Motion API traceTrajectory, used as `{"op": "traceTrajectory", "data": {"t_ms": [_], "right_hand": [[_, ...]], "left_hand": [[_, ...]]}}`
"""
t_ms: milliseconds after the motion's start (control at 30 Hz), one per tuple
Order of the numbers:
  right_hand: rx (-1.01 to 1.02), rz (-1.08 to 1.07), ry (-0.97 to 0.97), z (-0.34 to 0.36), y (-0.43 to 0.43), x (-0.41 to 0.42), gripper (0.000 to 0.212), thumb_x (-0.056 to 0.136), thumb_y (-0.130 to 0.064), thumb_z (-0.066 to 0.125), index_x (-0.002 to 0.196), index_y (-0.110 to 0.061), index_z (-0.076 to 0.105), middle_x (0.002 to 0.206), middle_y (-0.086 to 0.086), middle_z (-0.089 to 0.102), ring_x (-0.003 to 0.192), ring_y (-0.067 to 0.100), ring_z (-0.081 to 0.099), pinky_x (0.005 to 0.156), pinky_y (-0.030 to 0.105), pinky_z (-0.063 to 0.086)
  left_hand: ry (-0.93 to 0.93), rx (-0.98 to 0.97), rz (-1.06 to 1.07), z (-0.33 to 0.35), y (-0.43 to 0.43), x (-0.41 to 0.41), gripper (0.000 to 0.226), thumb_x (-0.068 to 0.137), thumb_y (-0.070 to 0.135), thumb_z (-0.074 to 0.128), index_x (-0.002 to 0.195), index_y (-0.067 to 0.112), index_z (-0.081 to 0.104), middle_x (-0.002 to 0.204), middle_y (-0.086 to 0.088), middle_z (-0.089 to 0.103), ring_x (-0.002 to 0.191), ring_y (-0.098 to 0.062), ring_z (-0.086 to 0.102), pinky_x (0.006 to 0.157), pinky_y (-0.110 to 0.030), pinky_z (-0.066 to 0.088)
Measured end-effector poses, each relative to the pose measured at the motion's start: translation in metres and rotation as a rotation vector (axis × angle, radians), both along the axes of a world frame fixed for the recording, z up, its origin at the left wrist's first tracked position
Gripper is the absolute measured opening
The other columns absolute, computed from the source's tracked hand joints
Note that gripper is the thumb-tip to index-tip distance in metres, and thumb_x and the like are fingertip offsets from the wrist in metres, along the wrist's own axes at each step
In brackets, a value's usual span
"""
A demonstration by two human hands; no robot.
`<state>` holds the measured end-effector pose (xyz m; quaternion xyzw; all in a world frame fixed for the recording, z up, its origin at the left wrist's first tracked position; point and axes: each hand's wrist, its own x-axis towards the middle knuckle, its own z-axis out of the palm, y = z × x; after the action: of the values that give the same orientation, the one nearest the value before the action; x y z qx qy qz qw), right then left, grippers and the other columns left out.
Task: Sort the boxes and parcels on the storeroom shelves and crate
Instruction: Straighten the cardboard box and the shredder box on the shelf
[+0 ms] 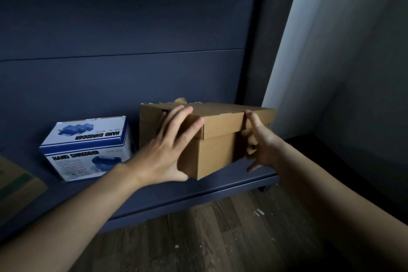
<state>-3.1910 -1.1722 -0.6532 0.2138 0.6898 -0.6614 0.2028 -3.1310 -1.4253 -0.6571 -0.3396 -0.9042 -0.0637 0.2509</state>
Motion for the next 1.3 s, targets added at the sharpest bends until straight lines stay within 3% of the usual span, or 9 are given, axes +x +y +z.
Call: {"op": "traceTrajectory", "data": {"t_ms": [133,333,500,633,767,867,967,1067,1300], "right_hand": [[0.097,-0.15,0.231,-0.016,0.017,-0.008,0.091,0.081,-0.07,0.055,0.152,-0.042,0.005,0.15,0.006,0.033,0.132,0.037,0.038,0.099,0.072,0.028],[0.18,-0.237,0.397,-0.029,0.041,-0.019,0.094,0.083,-0.064,0.059,0.154,-0.037,0.003,0.157,0.011,0.03,0.138,0.032,0.037,0.112,0.05,0.034],[0.161,-0.202,0.458,-0.029,0.036,-0.019,0.057,0.095,-0.048,0.052,0.146,-0.042,0.026,0.126,0.006,0.055,0.103,0.027,0.057,0.068,0.036,0.049],[0.156,-0.227,0.561,-0.026,0.038,-0.023,0.049,0.095,-0.029,0.057,0.14,-0.036,0.04,0.106,0.008,0.064,0.094,0.022,0.062,0.088,0.043,0.054],[0.131,-0.146,0.618,-0.02,0.041,-0.024,0.048,0.098,-0.021,0.054,0.142,-0.032,0.04,0.137,-0.001,0.048,0.118,0.021,0.052,0.1,0.043,0.049],[0.102,-0.095,0.623,-0.018,0.042,-0.023,0.044,0.099,-0.018,0.052,0.14,-0.031,0.04,0.132,-0.008,0.05,0.114,0.013,0.053,0.093,0.029,0.051],[0.064,-0.074,0.614,-0.011,0.038,-0.018,0.042,0.101,-0.018,0.048,0.141,-0.027,0.04,0.118,-0.009,0.052,0.094,0.003,0.054,0.08,0.02,0.049],[0.002,-0.072,0.592,-0.005,0.038,-0.015,0.046,0.102,-0.023,0.045,0.147,-0.026,0.036,0.134,-0.007,0.046,0.106,0.005,0.05,0.094,0.029,0.041],[-0.091,0.034,0.501,-0.006,0.043,-0.016,0.048,0.092,-0.059,0.049,0.133,-0.035,0.056,0.122,-0.005,0.063,0.119,0.018,0.055,0.104,0.034,0.039]], "left_hand": [[-0.143,0.164,0.019,0.002,-0.018,0.003,0.145,0.05,0.034,0.093,0.152,0.033,-0.011,0.159,-0.003,-0.003,0.146,-0.024,0.01,0.108,-0.047,0.025],[-0.204,0.228,0.056,-0.002,-0.043,0.005,0.154,0.046,0.034,0.096,0.15,0.04,-0.017,0.161,0.006,-0.008,0.143,-0.014,0.013,0.107,-0.044,0.03],[-0.244,0.258,0.122,-0.007,-0.059,0.002,0.152,0.052,0.032,0.095,0.148,0.041,-0.023,0.161,0.012,-0.014,0.147,-0.001,-0.003,0.113,-0.038,0.022],[-0.416,0.451,0.246,-0.006,-0.069,-0.003,0.142,0.063,0.03,0.089,0.142,0.05,-0.027,0.162,0.01,0.007,0.147,-0.009,0.017,0.116,-0.039,0.026],[-0.573,0.666,0.197,-0.003,-0.078,-0.011,0.128,0.074,0.011,0.081,0.142,0.061,-0.015,0.158,0.017,0.021,0.144,-0.003,0.025,0.117,-0.045,0.027],[-0.651,0.753,0.168,-0.002,-0.081,-0.017,0.124,0.077,0.0,0.077,0.143,0.061,-0.009,0.154,0.024,0.024,0.141,0.003,0.027,0.118,-0.043,0.026],[-0.702,0.803,0.153,0.0,-0.085,-0.022,0.121,0.071,0.008,0.077,0.143,0.062,-0.004,0.151,0.035,0.023,0.14,0.006,0.026,0.119,-0.042,0.023],[-0.786,0.846,0.164,0.004,-0.089,-0.023,0.114,0.073,0.016,0.081,0.143,0.063,0.004,0.151,0.034,0.026,0.139,0.006,0.029,0.119,-0.04,0.024],[-0.773,0.994,0.29,0.011,-0.082,-0.022,0.1,0.063,0.065,0.077,0.148,0.043,0.029,0.141,0.028,0.041,0.129,0.005,0.039,0.111,-0.029,0.028]]}}
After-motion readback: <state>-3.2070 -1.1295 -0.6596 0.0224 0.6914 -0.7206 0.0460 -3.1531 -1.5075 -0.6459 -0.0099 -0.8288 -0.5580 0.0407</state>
